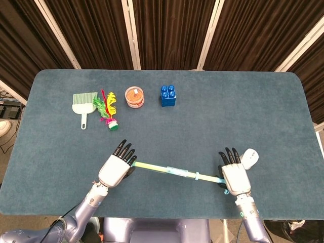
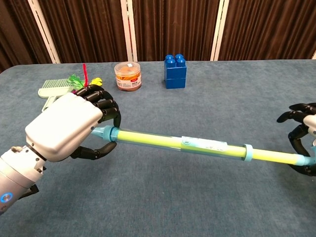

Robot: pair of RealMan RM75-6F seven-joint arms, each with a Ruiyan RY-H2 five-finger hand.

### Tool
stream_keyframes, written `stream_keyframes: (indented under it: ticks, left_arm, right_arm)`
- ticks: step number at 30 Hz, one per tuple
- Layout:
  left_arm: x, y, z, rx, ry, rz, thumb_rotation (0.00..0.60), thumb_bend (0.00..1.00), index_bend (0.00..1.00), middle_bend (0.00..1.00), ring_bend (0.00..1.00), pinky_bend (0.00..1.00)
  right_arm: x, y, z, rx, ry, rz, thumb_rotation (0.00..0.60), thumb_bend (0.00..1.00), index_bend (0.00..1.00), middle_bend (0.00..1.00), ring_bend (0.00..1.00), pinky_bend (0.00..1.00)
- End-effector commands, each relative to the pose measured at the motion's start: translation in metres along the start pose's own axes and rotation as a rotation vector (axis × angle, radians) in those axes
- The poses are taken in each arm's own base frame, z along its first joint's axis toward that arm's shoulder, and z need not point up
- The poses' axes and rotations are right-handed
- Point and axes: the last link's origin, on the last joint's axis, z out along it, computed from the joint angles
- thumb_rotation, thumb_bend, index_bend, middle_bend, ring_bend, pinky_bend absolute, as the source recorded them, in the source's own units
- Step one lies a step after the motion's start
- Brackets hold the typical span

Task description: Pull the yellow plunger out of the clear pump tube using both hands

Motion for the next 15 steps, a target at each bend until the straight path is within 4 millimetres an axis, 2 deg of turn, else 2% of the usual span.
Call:
stream_keyframes:
  ticks: [1, 8, 15]
  left_arm:
    - [0.000, -0.002, -0.001, 0.006, 0.000, 0.003, 0.600, 0.58, 0.69, 0.34, 0.19, 0.16]
    - [0.002, -0.006, -0.003, 0.015, 0.003, 0.003, 0.600, 0.57, 0.69, 0.35, 0.20, 0.16]
    - [0.012, -0.009, -0.005, 0.015, 0.041, 0.000, 0.600, 0.57, 0.70, 0.35, 0.20, 0.16]
  right_arm:
    - [0.002, 0.004, 0.001, -0.007, 0.004, -0.004, 0.600, 0.39, 0.82, 0.20, 0.00, 0.02]
    - [0.005, 0.012, 0.000, -0.011, 0.008, -0.009, 0.600, 0.39, 0.82, 0.20, 0.00, 0.02]
    - [0.011, 0.025, 0.003, -0.034, 0.026, -0.016, 0.600, 0.39, 0.82, 0.20, 0.00, 0.02]
